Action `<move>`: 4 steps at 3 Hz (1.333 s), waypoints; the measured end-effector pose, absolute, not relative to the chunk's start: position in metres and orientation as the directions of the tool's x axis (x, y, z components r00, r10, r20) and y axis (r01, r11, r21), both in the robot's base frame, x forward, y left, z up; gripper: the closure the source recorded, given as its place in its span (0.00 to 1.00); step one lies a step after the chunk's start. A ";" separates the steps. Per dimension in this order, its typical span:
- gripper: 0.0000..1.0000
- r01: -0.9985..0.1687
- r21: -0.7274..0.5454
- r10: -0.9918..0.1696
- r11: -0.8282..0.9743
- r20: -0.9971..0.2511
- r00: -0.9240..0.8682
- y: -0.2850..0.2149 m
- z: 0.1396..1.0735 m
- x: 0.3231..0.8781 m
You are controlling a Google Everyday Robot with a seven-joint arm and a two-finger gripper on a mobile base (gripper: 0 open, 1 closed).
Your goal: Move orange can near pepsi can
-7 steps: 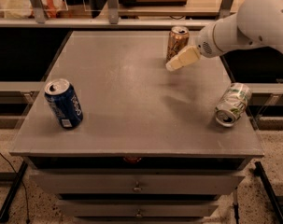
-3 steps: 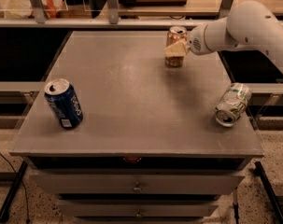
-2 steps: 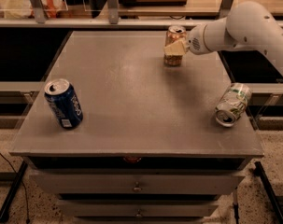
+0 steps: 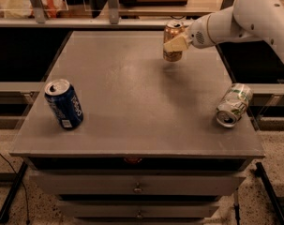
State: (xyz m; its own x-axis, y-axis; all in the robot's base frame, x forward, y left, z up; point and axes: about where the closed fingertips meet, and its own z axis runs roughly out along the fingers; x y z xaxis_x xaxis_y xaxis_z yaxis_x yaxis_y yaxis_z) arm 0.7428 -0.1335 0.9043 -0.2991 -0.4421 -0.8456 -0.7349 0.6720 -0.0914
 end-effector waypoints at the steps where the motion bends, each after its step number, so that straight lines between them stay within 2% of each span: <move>1: 1.00 -0.790 -0.141 -0.493 0.597 -0.841 -0.223 -0.124 0.927 0.726; 3: 1.00 -0.926 -0.209 -0.611 0.313 -0.791 -0.028 -0.085 0.937 0.678; 4: 1.00 -0.969 -0.189 -0.598 0.162 -0.799 0.056 -0.067 0.927 0.650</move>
Offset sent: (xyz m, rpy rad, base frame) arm -0.0754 0.0427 0.0503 -0.1510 -0.0997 0.4410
